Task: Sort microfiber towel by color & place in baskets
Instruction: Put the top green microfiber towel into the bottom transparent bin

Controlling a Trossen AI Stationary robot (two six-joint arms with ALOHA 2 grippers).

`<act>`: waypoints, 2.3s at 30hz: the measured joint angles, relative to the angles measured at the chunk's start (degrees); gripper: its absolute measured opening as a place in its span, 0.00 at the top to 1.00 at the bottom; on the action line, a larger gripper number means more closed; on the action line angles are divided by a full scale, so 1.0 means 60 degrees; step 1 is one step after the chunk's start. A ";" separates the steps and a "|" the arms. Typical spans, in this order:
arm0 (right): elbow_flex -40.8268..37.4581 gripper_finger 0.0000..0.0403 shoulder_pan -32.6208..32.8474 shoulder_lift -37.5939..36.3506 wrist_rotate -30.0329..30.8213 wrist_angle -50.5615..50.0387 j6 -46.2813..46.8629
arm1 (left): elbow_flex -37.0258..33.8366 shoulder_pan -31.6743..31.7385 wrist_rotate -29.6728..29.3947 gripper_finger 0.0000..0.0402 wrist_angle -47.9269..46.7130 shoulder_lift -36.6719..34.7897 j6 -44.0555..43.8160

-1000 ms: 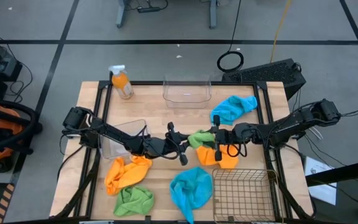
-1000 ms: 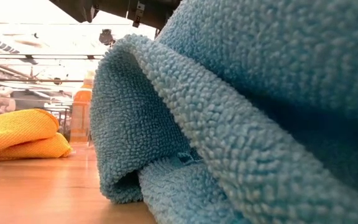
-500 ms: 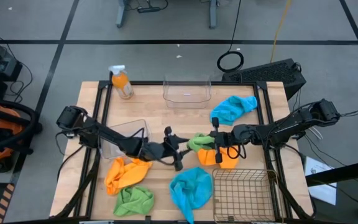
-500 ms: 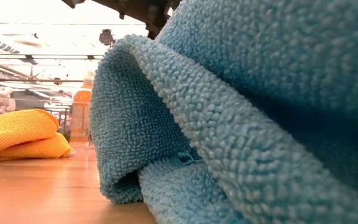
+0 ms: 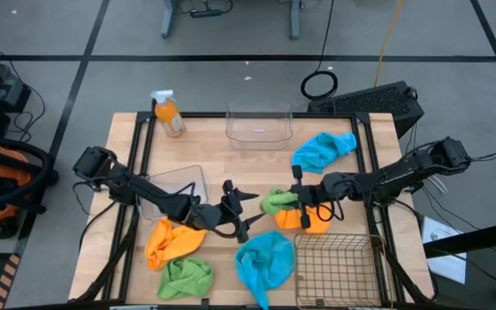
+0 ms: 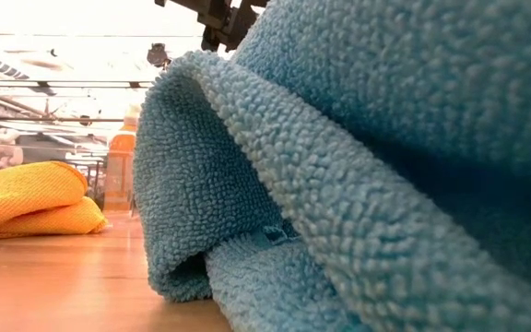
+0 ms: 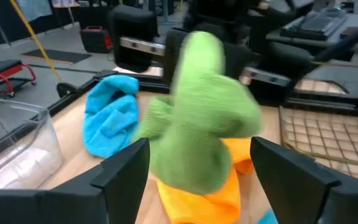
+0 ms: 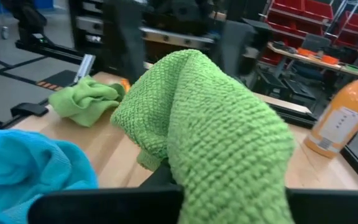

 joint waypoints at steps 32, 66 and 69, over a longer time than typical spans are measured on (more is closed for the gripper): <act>0.0000 0.95 0.0375 -0.0007 0.0337 -0.0217 -0.0889 | -0.0007 0.0311 0.0909 0.29 0.0809 0.0252 0.2498; 0.0011 0.95 0.0351 0.0007 0.0267 -0.0201 -0.0714 | -0.0007 0.1404 0.3574 0.61 0.4650 0.1683 0.3931; 0.0011 0.95 0.0353 0.0113 0.0262 -0.0073 -0.0710 | -0.0007 0.1427 0.3578 0.61 0.4769 0.1683 0.4011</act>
